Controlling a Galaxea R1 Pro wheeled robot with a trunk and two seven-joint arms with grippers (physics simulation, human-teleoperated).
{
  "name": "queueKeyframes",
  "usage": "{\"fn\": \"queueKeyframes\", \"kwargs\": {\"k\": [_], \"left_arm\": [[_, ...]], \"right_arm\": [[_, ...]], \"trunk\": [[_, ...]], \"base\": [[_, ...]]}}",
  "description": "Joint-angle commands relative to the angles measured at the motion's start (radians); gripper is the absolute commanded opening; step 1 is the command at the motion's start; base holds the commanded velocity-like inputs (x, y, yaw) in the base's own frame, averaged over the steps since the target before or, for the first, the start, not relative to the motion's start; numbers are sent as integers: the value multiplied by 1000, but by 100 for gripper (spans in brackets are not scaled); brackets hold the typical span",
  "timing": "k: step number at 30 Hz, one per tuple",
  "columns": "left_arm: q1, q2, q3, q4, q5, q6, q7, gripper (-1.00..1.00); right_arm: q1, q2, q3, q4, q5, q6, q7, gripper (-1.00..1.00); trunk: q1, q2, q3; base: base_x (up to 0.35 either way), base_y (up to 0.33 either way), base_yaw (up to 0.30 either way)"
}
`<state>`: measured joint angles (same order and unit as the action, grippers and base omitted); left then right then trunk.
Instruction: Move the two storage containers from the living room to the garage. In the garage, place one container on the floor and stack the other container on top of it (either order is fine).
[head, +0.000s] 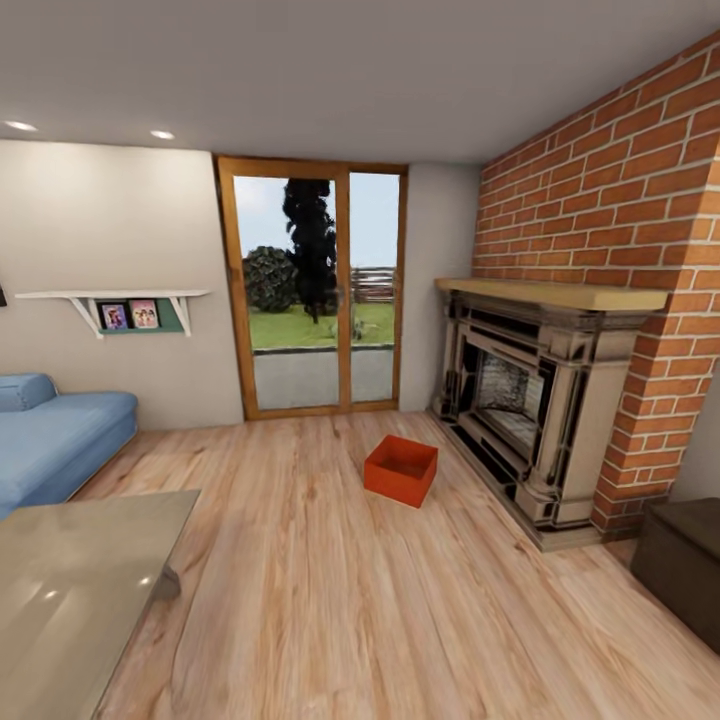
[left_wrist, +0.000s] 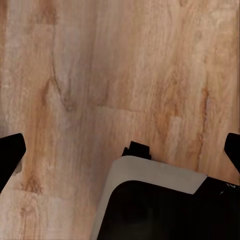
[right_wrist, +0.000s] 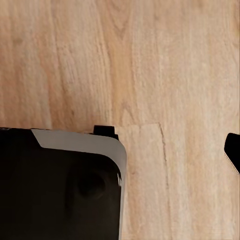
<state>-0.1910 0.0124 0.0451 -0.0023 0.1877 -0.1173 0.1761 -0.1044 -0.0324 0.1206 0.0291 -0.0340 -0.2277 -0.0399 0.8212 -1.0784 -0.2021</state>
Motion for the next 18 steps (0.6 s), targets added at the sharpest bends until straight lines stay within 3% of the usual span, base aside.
{"fn": "queueKeyframes", "kwargs": {"k": [1, 18], "left_arm": [[-1, 0, 4, 1, 4, -4, 0, 100], [0, 0, 4, 1, 3, -4, 0, 100]], "right_arm": [[-1, 0, 8, 3, -3, -5, -3, 100], [-1, 2, 10, 3, -3, -5, -3, 100]], "trunk": [[1, -1, -1], [1, -1, -1]], "base": [[326, 0, 0], [326, 0, 0]]}}
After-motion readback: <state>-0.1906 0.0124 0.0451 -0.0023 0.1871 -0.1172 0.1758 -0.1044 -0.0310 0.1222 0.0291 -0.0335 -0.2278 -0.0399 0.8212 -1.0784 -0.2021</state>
